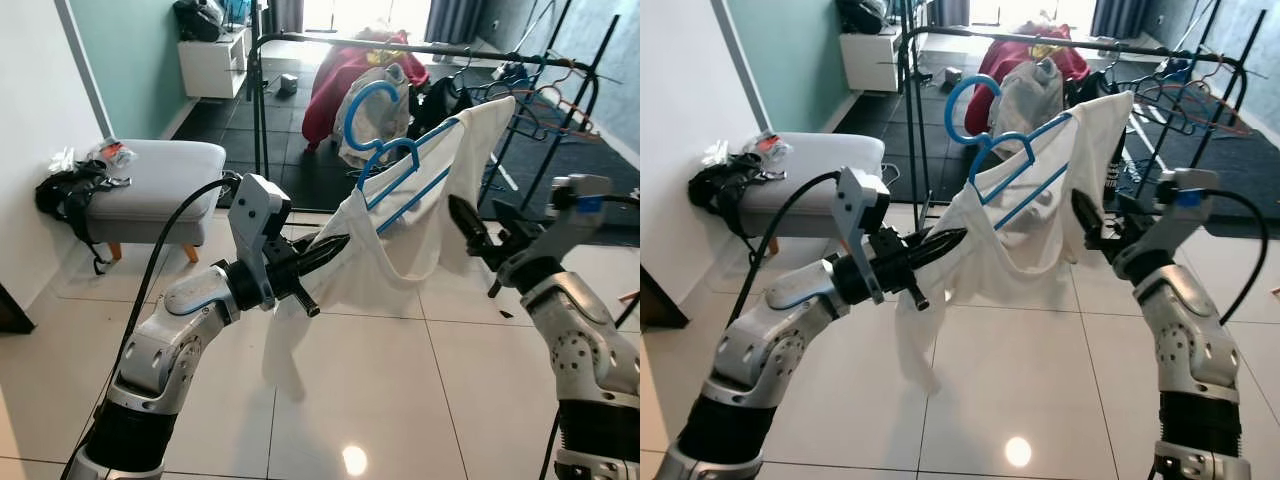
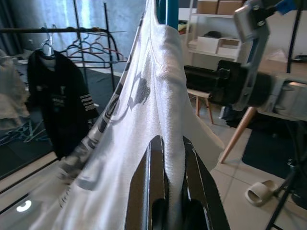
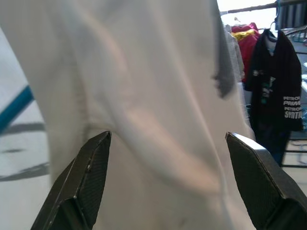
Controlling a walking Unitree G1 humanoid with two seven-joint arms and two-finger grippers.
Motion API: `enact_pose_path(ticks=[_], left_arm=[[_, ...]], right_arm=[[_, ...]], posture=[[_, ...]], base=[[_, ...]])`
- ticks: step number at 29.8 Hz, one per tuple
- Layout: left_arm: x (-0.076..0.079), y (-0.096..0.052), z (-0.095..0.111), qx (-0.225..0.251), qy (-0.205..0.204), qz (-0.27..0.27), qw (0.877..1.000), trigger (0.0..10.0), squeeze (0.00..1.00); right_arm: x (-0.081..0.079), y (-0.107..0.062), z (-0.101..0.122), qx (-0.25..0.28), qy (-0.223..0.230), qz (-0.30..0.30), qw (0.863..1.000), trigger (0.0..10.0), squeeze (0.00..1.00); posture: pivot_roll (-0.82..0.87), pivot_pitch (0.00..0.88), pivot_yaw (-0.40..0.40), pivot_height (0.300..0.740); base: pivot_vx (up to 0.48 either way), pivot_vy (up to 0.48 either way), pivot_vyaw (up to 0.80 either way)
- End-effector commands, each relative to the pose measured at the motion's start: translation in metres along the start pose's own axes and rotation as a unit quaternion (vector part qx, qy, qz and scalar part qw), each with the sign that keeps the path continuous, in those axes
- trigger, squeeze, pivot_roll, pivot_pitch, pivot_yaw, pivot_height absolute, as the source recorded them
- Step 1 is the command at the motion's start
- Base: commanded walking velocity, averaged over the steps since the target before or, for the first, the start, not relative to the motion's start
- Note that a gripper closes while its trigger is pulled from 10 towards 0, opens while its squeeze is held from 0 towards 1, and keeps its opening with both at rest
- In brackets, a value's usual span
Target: Hang hanger
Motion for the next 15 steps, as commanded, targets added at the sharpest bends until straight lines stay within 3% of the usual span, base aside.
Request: enact_pose_path(ticks=[1,11,13,15], left_arm=[[0.008,0.005,0.016,0.024,0.012,-0.024,0.999,10.0,0.00],[0.020,0.010,0.024,0.037,-0.004,-0.043,0.998,10.0,0.00],[0.023,0.011,0.024,0.036,-0.005,-0.050,0.998,10.0,0.00],[0.023,0.011,0.023,0.033,-0.004,-0.050,0.998,10.0,0.00]], right_arm=[[-0.001,0.004,0.000,-0.009,-0.012,-0.005,1.000,10.0,0.00],[-0.014,0.008,-0.002,-0.032,-0.040,0.016,0.999,10.0,0.00],[-0.036,0.004,0.007,-0.011,0.000,0.086,0.996,10.0,0.00],[-0.041,0.002,0.010,-0.004,0.010,0.102,0.995,10.0,0.00]], posture=[[-0.06,0.088,-0.046,0.740],[-0.06,0.091,-0.046,0.740],[-0.06,0.091,-0.044,0.740],[-0.06,0.091,-0.044,0.740]], base=[[0.000,0.000,0.00],[0.000,0.000,0.00],[0.000,0.000,0.00],[0.000,0.000,0.00]])
Point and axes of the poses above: a point about 5 cm out from each wrist's last joint towards the gripper, its own y axis pointing out of the wrist towards the gripper, its own z axis along the axis of the wrist's last joint, x = y × z, the point moved 4 cm from there along y, pointing out of the wrist towards the gripper, and after that the axes turned 10 degrees about y, right-handed, at the moved point
